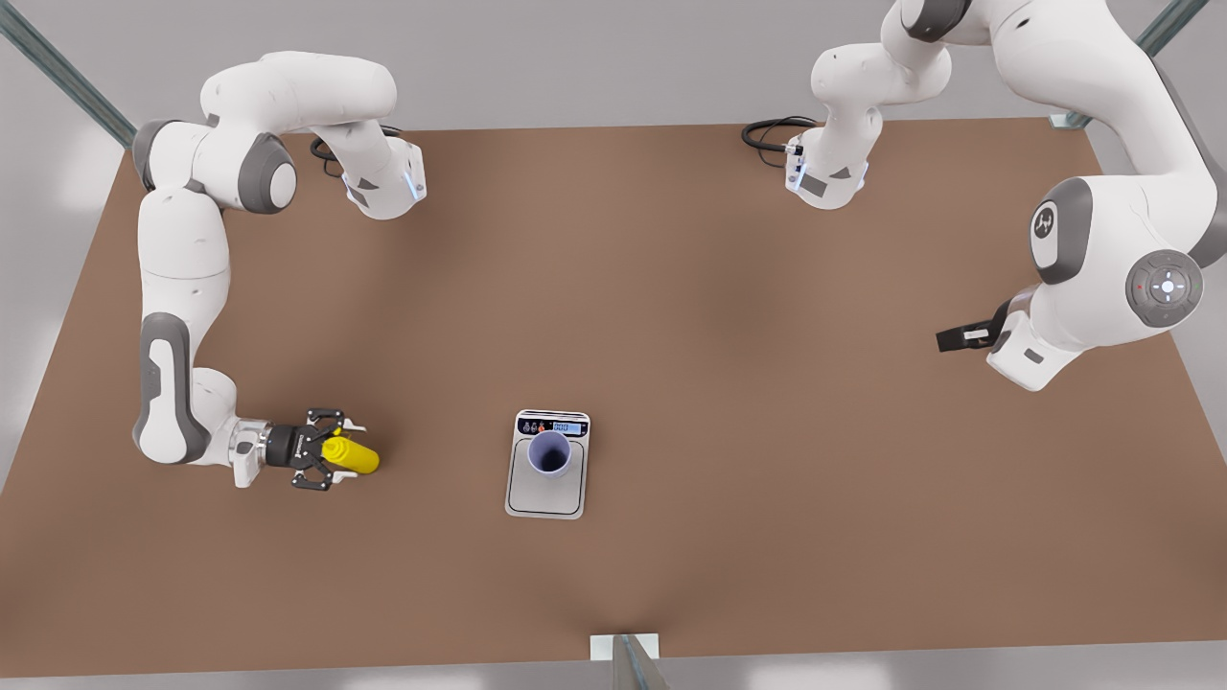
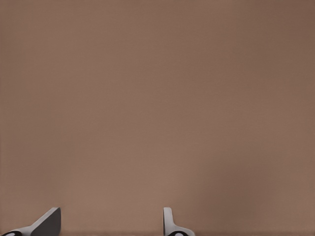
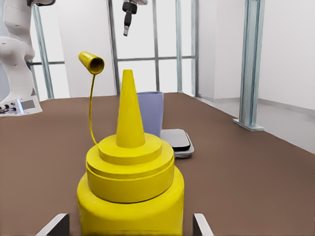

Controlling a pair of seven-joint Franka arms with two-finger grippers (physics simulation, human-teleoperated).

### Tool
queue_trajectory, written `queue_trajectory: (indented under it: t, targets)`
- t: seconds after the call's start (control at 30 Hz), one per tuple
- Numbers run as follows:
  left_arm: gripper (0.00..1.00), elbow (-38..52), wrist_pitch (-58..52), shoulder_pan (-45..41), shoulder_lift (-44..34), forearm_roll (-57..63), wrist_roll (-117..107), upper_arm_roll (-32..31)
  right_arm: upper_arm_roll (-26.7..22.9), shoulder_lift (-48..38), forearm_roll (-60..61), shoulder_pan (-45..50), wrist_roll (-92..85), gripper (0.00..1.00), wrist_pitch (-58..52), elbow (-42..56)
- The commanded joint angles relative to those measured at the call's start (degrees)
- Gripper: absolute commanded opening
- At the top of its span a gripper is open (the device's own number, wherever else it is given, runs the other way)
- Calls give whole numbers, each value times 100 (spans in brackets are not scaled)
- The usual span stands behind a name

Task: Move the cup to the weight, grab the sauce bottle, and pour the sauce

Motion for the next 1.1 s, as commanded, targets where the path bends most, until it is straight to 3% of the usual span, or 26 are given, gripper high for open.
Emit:
queue_trajectory:
  t: [0.0, 0.43, 0.63, 0.7, 0.8, 0.9, 0.97, 1.0, 1.03, 1.07]
  targets:
    - [100, 0, 0, 0, 0, 1, 0, 0, 0, 0, 0, -4, -4, 100, 0, 0]
    - [100, 0, 0, 0, 8, 1, -9, 0, -53, -18, -184, -294, -135, 100, -114, -97]
    - [100, 9, 9, 0, 8, 1, -9, -9, -70, -106, -887, -865, -188, 100, -396, -158]
    - [100, 9, 9, 0, 8, 1, -9, -9, -535, -220, -1388, -989, 22, 100, -791, 272]
    - [100, 9, 18, 0, 35, 1, 0, -9, -1045, -721, -2610, -269, 2991, 100, -659, 1740]
    - [100, 97, -131, -123, 35, -8, 9, -53, -2241, -888, -2865, 1384, 6183, 100, -422, 2548]
    - [100, 237, -606, -211, 26, -52, 0, -88, -2223, -897, -2891, 1796, 7184, 100, 61, 2619]
    - [100, 325, -764, -272, 0, -26, -9, -88, -2496, -1134, -3365, 2395, 8213, 100, 686, 2548]
    - [100, 457, -993, -272, -18, -52, -9, -88, -2146, -1484, -3927, 2316, 9073, 100, 1089, 2286]
    - [100, 475, -1028, -316, -18, -52, -9, -88, -899, -2319, -5596, 1851, 10357, 100, 1880, 1487]
